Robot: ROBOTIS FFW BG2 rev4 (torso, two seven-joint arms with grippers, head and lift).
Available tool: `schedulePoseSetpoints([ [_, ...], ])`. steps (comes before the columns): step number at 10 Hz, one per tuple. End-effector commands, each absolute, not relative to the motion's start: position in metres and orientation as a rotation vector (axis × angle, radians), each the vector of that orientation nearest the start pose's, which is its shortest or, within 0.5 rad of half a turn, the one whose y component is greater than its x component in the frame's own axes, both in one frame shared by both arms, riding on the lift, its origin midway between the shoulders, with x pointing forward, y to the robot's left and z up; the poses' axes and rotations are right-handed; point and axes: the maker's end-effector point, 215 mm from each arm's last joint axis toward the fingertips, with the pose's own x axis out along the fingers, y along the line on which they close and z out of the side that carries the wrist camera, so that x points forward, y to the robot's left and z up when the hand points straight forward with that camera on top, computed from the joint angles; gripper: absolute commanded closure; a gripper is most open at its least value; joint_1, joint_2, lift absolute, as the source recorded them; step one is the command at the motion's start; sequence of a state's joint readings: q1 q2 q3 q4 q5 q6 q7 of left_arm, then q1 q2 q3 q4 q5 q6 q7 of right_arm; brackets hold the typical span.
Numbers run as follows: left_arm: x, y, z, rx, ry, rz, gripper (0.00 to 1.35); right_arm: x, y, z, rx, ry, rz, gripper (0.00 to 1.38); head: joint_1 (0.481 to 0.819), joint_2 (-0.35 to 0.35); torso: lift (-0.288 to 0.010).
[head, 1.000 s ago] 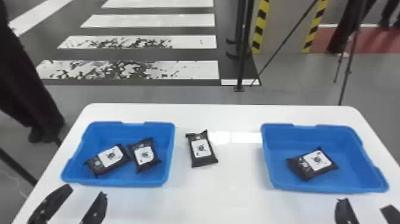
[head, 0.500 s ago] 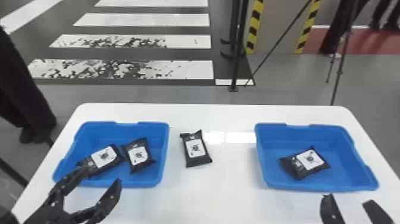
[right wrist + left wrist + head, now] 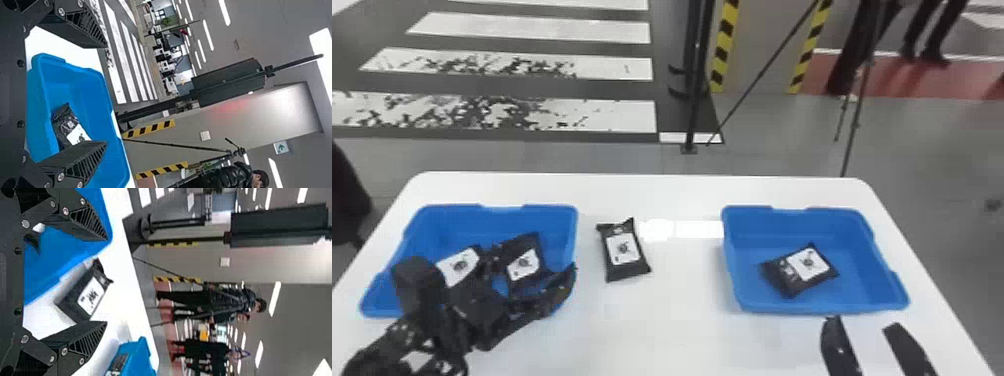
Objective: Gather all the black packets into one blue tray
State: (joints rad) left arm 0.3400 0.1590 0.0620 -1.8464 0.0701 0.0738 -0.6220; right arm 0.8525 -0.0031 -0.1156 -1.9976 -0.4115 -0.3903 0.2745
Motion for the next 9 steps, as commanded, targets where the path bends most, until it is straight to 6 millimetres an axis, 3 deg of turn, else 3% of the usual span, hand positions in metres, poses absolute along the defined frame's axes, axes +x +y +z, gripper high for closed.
schedulePoseSetpoints([
  [1, 0.48, 0.131, -0.398, 0.06, 0.16, -0.685, 0.3, 0.315, -0.276, -0.367, 0.294, -0.027, 0.033, 0.15, 0.695, -0.149, -0.11],
  [4, 0.517, 0.077, -0.422, 0.145, 0.279, -0.801, 0.29, 0.314, -0.277, -0.369, 0.302, -0.025, 0.032, 0.15, 0.695, -0.225, -0.11],
  [6, 0.534, 0.066, -0.432, 0.211, 0.357, -0.818, 0.29, 0.317, -0.277, -0.369, 0.31, -0.03, 0.035, 0.15, 0.695, -0.267, -0.11],
  [9, 0.548, 0.051, -0.466, 0.283, 0.493, -0.87, 0.28, 0.318, -0.276, -0.371, 0.314, -0.028, 0.037, 0.15, 0.695, -0.28, -0.11],
])
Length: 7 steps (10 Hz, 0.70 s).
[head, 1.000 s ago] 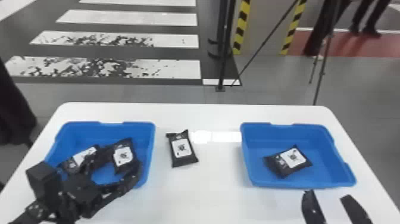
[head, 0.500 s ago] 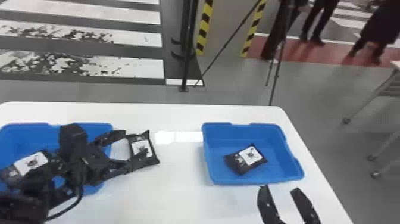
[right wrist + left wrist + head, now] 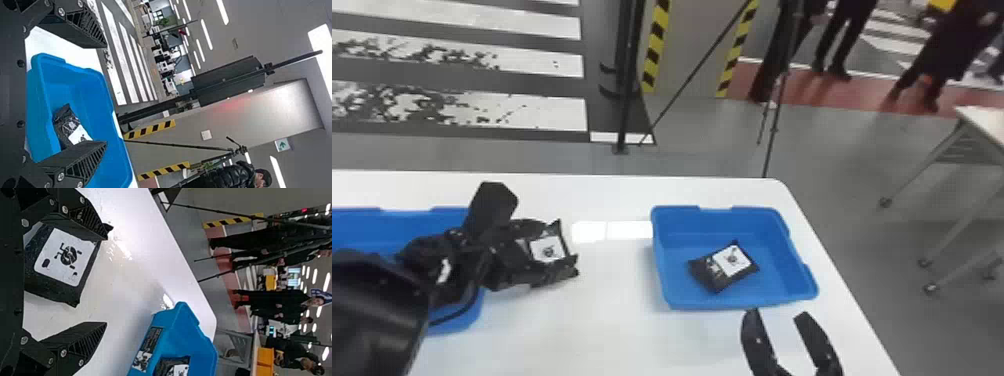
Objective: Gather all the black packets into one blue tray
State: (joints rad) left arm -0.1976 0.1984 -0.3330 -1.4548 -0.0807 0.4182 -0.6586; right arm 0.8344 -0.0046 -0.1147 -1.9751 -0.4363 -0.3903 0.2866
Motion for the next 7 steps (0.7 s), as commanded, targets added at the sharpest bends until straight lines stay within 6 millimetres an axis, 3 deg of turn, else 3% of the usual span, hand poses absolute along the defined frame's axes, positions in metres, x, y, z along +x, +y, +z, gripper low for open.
schedulePoseSetpoints([
  [1, 0.552, 0.05, -0.474, 0.314, 0.523, -0.885, 0.27, 0.319, -0.275, -0.372, 0.314, -0.028, 0.038, 0.15, 0.695, -0.286, -0.11],
  [3, 0.564, 0.055, -0.476, 0.366, 0.553, -0.868, 0.26, 0.319, -0.276, -0.374, 0.325, -0.028, 0.036, 0.15, 0.695, -0.282, -0.11],
  [7, 0.573, 0.049, -0.515, 0.488, 0.674, -0.916, 0.23, 0.324, -0.27, -0.379, 0.348, -0.029, 0.047, 0.15, 0.695, -0.274, -0.11],
])
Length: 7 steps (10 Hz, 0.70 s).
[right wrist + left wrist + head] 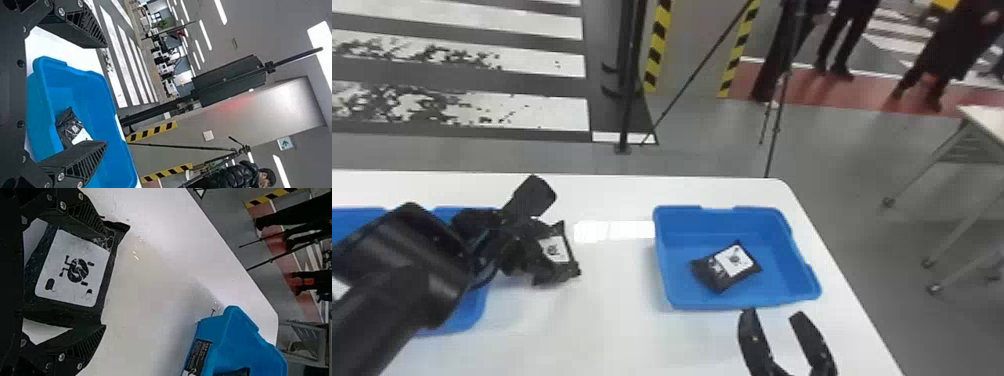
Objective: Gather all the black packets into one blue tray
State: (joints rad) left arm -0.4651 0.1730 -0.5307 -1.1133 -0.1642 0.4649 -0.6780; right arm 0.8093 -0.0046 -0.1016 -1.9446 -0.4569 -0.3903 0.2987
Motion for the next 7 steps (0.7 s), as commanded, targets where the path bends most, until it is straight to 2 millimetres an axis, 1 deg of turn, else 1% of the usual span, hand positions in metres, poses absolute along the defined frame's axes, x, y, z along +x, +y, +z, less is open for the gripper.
schedulePoseSetpoints([
  [1, 0.572, 0.05, -0.52, 0.495, 0.684, -0.915, 0.23, 0.324, -0.27, -0.38, 0.351, -0.028, 0.046, 0.15, 0.695, -0.273, -0.11],
  [2, 0.57, 0.052, -0.526, 0.502, 0.696, -0.913, 0.24, 0.323, -0.27, -0.382, 0.359, -0.024, 0.044, 0.15, 0.695, -0.271, -0.11],
  [3, 0.569, 0.054, -0.531, 0.51, 0.709, -0.912, 0.32, 0.324, -0.27, -0.381, 0.36, -0.027, 0.043, 0.15, 0.695, -0.269, -0.11],
  [4, 0.566, 0.052, -0.533, 0.497, 0.716, -0.913, 0.64, 0.324, -0.27, -0.383, 0.362, -0.024, 0.044, 0.15, 0.695, -0.268, -0.11],
  [5, 0.563, 0.046, -0.533, 0.464, 0.705, -0.922, 0.82, 0.324, -0.27, -0.383, 0.366, -0.025, 0.044, 0.15, 0.695, -0.267, -0.11],
  [6, 0.56, 0.039, -0.533, 0.472, 0.688, -0.945, 0.82, 0.323, -0.27, -0.384, 0.366, -0.023, 0.043, 0.15, 0.695, -0.268, -0.11],
  [7, 0.562, 0.035, -0.529, 0.486, 0.657, -0.956, 1.15, 0.323, -0.27, -0.384, 0.368, -0.023, 0.044, 0.15, 0.695, -0.277, -0.11],
])
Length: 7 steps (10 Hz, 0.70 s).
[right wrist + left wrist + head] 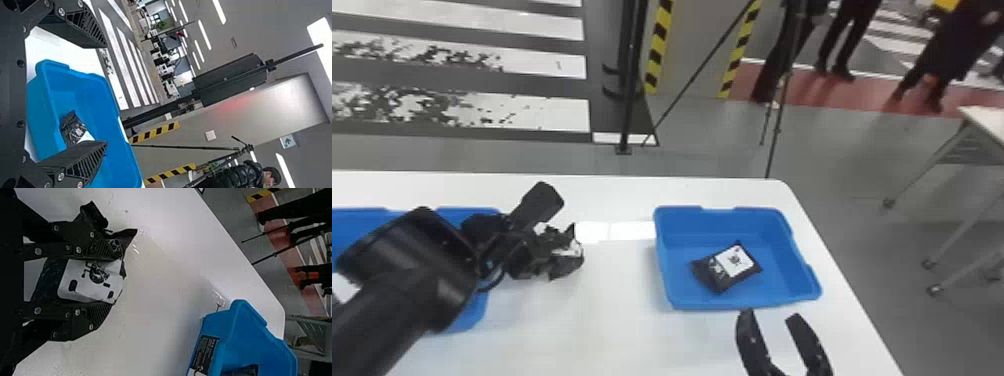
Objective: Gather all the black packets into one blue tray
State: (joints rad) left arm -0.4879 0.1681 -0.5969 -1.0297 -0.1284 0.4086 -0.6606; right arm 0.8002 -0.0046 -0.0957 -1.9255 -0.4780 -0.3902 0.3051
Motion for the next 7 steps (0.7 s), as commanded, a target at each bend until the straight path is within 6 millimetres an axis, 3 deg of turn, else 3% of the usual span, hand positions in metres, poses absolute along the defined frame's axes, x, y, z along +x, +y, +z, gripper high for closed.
schedulePoseSetpoints([
  [1, 0.562, 0.038, -0.528, 0.474, 0.638, -0.951, 1.18, 0.322, -0.27, -0.386, 0.369, -0.019, 0.043, 0.15, 0.695, -0.287, -0.11],
  [3, 0.566, 0.04, -0.514, 0.437, 0.563, -0.967, 1.21, 0.32, -0.271, -0.387, 0.373, -0.015, 0.041, 0.15, 0.695, -0.289, -0.11],
  [5, 0.585, 0.074, -0.458, 0.393, 0.418, -0.916, 1.21, 0.319, -0.271, -0.387, 0.375, -0.013, 0.041, 0.15, 0.695, -0.284, -0.11],
  [7, 0.581, 0.101, -0.387, 0.385, 0.262, -0.859, 1.21, 0.319, -0.271, -0.388, 0.375, -0.011, 0.042, 0.15, 0.695, -0.243, -0.11],
])
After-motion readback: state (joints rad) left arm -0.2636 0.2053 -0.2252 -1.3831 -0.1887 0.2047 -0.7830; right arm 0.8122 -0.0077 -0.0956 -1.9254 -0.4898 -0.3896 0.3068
